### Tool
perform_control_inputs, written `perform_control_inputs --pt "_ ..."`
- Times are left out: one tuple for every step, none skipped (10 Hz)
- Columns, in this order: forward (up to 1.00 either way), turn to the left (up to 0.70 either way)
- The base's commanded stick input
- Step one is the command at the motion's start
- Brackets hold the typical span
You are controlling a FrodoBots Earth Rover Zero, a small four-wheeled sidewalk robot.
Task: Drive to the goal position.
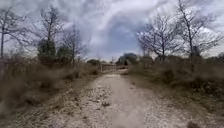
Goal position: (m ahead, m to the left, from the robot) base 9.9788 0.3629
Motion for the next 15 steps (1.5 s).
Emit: perform_control_inputs --pt "0.50 0.00" --pt "0.50 0.00" --pt "0.50 0.00" --pt "0.50 0.00" --pt "0.50 0.00" --pt "0.50 0.00" --pt "0.50 0.00" --pt "0.50 0.00" --pt "0.50 0.00" --pt "0.50 0.00" --pt "0.50 0.00" --pt "0.50 0.00" --pt "0.50 0.00" --pt "0.50 0.00" --pt "0.50 0.00"
